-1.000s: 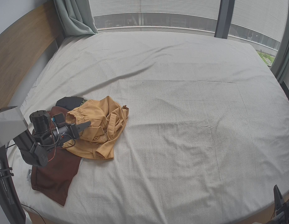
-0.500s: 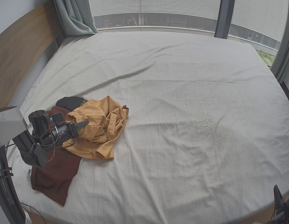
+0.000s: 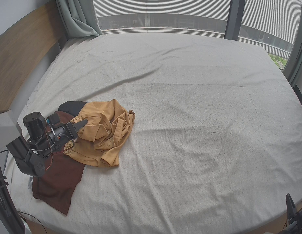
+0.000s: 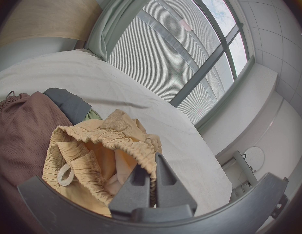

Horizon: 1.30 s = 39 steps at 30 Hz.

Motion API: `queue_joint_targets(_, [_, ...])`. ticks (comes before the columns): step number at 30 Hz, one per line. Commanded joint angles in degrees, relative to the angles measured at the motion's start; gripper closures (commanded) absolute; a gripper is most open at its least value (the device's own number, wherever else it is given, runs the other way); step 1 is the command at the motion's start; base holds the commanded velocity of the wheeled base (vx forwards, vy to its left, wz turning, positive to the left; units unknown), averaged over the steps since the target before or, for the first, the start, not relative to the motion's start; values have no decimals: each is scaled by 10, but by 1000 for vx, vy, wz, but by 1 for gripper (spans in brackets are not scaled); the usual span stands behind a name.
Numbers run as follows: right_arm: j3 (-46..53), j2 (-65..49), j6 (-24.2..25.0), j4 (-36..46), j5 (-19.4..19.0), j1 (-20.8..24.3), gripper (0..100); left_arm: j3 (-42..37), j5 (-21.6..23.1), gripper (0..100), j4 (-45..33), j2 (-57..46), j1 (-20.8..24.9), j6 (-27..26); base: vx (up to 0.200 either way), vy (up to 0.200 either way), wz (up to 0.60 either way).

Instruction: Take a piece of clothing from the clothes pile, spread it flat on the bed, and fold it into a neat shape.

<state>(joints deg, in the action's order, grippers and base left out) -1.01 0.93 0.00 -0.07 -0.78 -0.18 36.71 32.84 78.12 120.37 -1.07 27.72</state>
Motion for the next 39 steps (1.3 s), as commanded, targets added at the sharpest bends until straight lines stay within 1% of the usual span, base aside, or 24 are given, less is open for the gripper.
queue_joint_targets(1, [10, -5, -1, 0, 0, 0, 0, -10, -18, 100, 2, -30, 3, 14, 0, 0, 0])
queue_joint_targets(4, [10, -5, -1, 0, 0, 0, 0, -15, -28, 100, 0, -44, 5, 26, 0, 0, 0])
queue_joint_targets(10, [10, -5, -1, 0, 0, 0, 0, -25, -45, 100, -9, -64, 11, 33, 0, 0, 0])
queue_joint_targets(13, [10, -5, -1, 0, 0, 0, 0, -39, -45, 100, -4, -74, 17, 33, 0, 0, 0])
queue_joint_targets(26, [10, -5, -1, 0, -1, 0, 0, -81, -45, 100, -2, -113, 17, 33, 0, 0, 0])
queue_joint_targets(31, [10, -5, -1, 0, 0, 0, 0, -82, -46, 100, 1, -119, 22, 48, 0, 0, 0])
queue_joint_targets(32, [10, -5, -1, 0, 0, 0, 0, -85, -60, 100, 0, -136, 26, 70, 0, 0, 0])
queue_joint_targets(33, [10, -5, -1, 0, 0, 0, 0, -85, -62, 100, -1, -137, 26, 71, 0, 0, 0])
queue_joint_targets(34, [10, -5, -1, 0, 0, 0, 0, -88, -74, 100, -6, -145, 35, 84, 0, 0, 0])
queue_joint_targets(39, [10, -5, -1, 0, -1, 0, 0, -84, -108, 100, 2, -146, 63, 108, 0, 0, 0])
